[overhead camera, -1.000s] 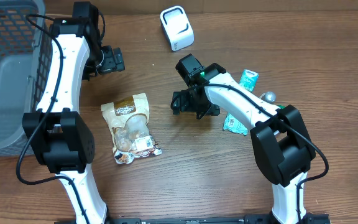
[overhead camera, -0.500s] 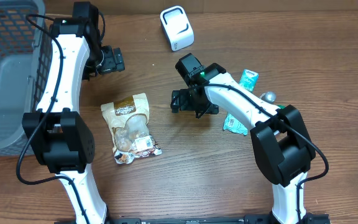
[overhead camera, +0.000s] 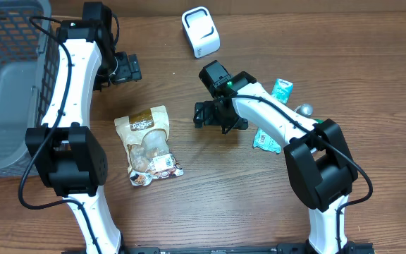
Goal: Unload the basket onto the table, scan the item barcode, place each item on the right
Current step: 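Move the right gripper left over the Pantree snack bag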
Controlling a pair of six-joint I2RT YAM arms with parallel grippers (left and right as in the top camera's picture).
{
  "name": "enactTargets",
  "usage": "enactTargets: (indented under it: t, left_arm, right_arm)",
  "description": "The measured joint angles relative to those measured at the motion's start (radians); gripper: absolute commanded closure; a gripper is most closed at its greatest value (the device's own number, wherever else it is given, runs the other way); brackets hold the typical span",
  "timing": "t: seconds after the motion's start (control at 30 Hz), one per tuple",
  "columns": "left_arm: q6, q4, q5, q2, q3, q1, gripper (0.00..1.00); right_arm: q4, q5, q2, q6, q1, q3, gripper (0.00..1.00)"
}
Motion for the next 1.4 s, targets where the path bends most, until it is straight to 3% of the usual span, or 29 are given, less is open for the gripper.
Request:
enactTargets:
  t: [0.8,1.17,1.4]
  left_arm:
    - [0.0,0.0,0.0,0.0,0.0,0.0,0.0]
    - [0.0,0.0,0.0,0.0,0.0,0.0,0.01]
    - [0.0,0.0,0.0,0.0,0.0,0.0,0.01]
  right_arm:
    - [-0.023,-0.027,-0.002,-0.013,0.005,0.0,0.0]
    - [0.002,-0.037,-0.107,-0.094,0.138,0.001,0.0]
    - [0.006,-0.037,-0.107,-0.099,0.137,0.0,0.0]
